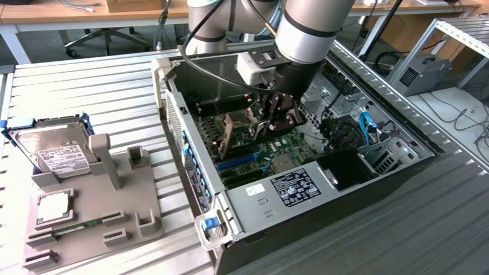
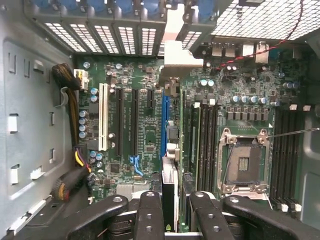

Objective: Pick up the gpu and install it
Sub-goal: 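Insert the gpu into the slot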

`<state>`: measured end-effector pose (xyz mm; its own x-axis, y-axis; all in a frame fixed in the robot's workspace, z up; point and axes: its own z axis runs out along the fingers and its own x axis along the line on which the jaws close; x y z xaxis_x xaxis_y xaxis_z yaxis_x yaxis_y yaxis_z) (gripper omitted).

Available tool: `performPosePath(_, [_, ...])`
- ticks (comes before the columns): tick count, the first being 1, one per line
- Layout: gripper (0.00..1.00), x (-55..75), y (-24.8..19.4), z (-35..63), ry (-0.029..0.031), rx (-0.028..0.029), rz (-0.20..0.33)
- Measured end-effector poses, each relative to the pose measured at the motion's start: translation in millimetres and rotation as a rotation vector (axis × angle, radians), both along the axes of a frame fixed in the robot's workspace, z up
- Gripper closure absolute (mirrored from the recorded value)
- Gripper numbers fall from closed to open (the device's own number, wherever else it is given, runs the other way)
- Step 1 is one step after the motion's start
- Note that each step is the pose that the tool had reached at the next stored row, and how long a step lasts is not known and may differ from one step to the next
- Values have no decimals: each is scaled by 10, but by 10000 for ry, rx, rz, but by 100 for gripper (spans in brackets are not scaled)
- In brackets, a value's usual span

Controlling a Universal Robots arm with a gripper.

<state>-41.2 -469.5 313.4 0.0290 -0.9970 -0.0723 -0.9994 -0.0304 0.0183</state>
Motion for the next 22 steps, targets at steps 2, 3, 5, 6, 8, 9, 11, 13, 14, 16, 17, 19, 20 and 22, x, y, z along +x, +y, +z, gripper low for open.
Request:
performPosePath(2, [74, -1, -16, -1, 0, 1, 0])
performPosePath(3, [74, -1, -25, -2, 0, 0, 0])
performPosePath(5, [74, -2, -37, -2, 0, 0, 0])
performPosePath(6, [74, -3, -42, -3, 0, 1, 0])
performPosePath(8, [74, -3, -48, -4, 0, 1, 0])
performPosePath(9, [74, -4, -50, -4, 0, 0, 0])
performPosePath(11, [74, -10, -53, -5, 0, 1, 0])
performPosePath(13, [74, -17, -54, -6, 0, 1, 0])
performPosePath(14, [74, -20, -54, -6, 0, 0, 0])
performPosePath(16, [74, -26, -55, -6, 0, 0, 0])
performPosePath(17, [74, -30, -55, -6, 0, 1, -1])
performPosePath(19, [74, -34, -55, -7, 0, 1, 1])
performPosePath(20, [74, -41, -55, -6, 0, 0, -1])
performPosePath(22, [74, -65, -55, -9, 0, 1, 0])
